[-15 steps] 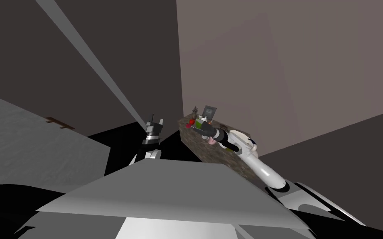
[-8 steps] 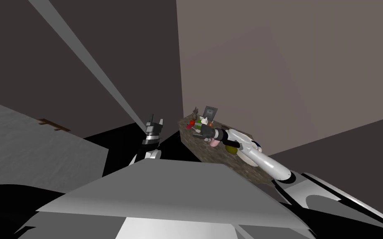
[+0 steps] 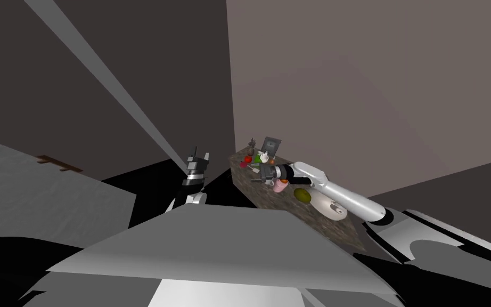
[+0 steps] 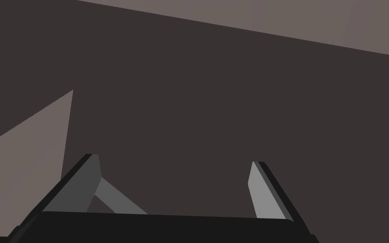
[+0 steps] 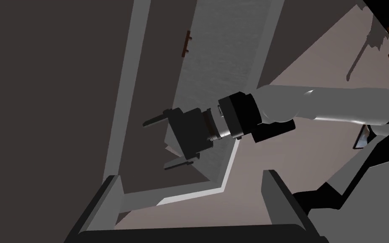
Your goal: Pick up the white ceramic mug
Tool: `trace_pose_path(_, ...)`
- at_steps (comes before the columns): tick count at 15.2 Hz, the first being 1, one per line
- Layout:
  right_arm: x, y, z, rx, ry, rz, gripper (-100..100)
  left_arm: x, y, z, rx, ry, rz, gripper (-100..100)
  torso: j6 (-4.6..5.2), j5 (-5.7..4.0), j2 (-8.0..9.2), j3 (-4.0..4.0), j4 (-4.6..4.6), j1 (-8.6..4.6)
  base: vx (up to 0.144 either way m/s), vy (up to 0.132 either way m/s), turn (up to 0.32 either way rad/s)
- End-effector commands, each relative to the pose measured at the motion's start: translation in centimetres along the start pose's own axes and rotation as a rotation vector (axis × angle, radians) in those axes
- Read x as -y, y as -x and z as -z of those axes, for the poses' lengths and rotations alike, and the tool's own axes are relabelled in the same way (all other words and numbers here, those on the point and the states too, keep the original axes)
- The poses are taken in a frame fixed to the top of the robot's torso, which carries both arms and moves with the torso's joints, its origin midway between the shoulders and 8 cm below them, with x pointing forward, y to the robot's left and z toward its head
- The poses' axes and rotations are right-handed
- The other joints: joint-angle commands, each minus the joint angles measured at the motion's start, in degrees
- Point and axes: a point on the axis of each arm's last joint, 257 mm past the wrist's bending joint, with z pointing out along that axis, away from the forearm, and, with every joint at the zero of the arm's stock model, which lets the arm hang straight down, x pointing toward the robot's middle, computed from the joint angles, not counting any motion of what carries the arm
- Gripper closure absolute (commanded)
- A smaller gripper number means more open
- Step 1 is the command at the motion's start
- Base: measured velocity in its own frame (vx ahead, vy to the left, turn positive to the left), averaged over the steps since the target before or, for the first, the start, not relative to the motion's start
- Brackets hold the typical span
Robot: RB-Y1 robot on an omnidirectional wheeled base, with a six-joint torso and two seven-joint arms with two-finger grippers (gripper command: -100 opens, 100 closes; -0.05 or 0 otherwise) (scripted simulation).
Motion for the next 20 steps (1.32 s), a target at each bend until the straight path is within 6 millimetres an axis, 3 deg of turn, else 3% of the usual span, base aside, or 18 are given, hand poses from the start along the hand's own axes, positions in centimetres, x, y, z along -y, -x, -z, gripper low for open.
trace_pose_path(1, -0.4, -2.5, 1.1, -0.100, 0.050, 0.048, -100, 0.0, 0.0, 0.0, 0.000, 0.000, 0.000, 0, 0.00, 0.00, 0.00, 0.00, 0.00, 0.00, 0.072, 0.068, -0.019)
trace_pose_path(3, -0.3, -3.0, 1.8, -0.136, 0.052, 0.060, -100, 0.0, 0.0, 0.0, 0.000, 0.000, 0.000, 0, -0.01, 0.02, -0.05, -0.03, -0.01, 0.08, 0.074, 0.060, -0.015)
trace_pose_path(4, -0.5, -4.8, 2.7, -0.207, 0.089, 0.096, -100, 0.0, 0.0, 0.0, 0.000, 0.000, 0.000, 0, 0.00, 0.01, -0.03, -0.02, -0.01, 0.04, 0.073, 0.052, -0.014)
trace_pose_path(6, -0.4, -6.4, 4.4, -0.290, 0.119, 0.129, -100, 0.0, 0.0, 0.0, 0.000, 0.000, 0.000, 0, 0.00, 0.01, -0.04, -0.02, -0.01, 0.03, 0.079, 0.062, -0.018)
trace_pose_path(8, -0.4, -7.0, 5.2, -0.321, 0.121, 0.131, -100, 0.0, 0.0, 0.0, 0.000, 0.000, 0.000, 0, 0.00, 0.02, -0.07, -0.04, -0.02, 0.07, 0.069, 0.056, -0.010)
trace_pose_path(11, -0.5, -10.3, 9.2, -0.479, 0.180, 0.174, -100, 0.0, 0.0, 0.0, 0.000, 0.000, 0.000, 0, 0.00, 0.00, -0.01, 0.00, 0.00, 0.02, 0.068, 0.060, -0.014)
trace_pose_path(13, -0.4, -10.5, 9.6, -0.496, 0.183, 0.182, -100, 0.0, 0.0, 0.0, 0.000, 0.000, 0.000, 0, 0.00, 0.01, -0.03, -0.02, -0.01, 0.08, 0.064, 0.066, -0.009)
trace_pose_path(14, -0.5, -11.9, 11.7, -0.573, 0.214, 0.200, -100, 0.0, 0.0, 0.0, 0.000, 0.000, 0.000, 0, 0.00, 0.01, 0.00, 0.00, 0.00, 0.06, 0.060, 0.066, -0.007)
trace_pose_path(15, -0.4, -11.9, 12.0, -0.579, 0.213, 0.200, -100, 0.0, 0.0, 0.0, 0.000, 0.000, 0.000, 0, 0.00, 0.01, 0.01, 0.00, 0.00, 0.07, 0.070, 0.070, -0.009)
trace_pose_path(18, -0.6, -14.2, 16.4, -0.719, 0.267, 0.223, -100, 0.0, 0.0, 0.0, 0.000, 0.000, 0.000, 0, 0.00, 0.03, -0.05, -0.03, -0.01, 0.12, 0.082, 0.087, -0.010)
trace_pose_path(19, -0.7, -14.3, 16.9, -0.731, 0.268, 0.219, -100, 0.0, 0.0, 0.0, 0.000, 0.000, 0.000, 0, 0.00, 0.03, -0.05, -0.03, -0.01, 0.18, 0.071, 0.097, -0.007)
trace_pose_path(20, -0.9, -15.3, 19.2, -0.796, 0.295, 0.223, -100, 0.0, 0.0, 0.0, 0.000, 0.000, 0.000, 0, 0.01, 0.04, -0.03, -0.02, -0.01, 0.19, 0.078, 0.094, -0.008)
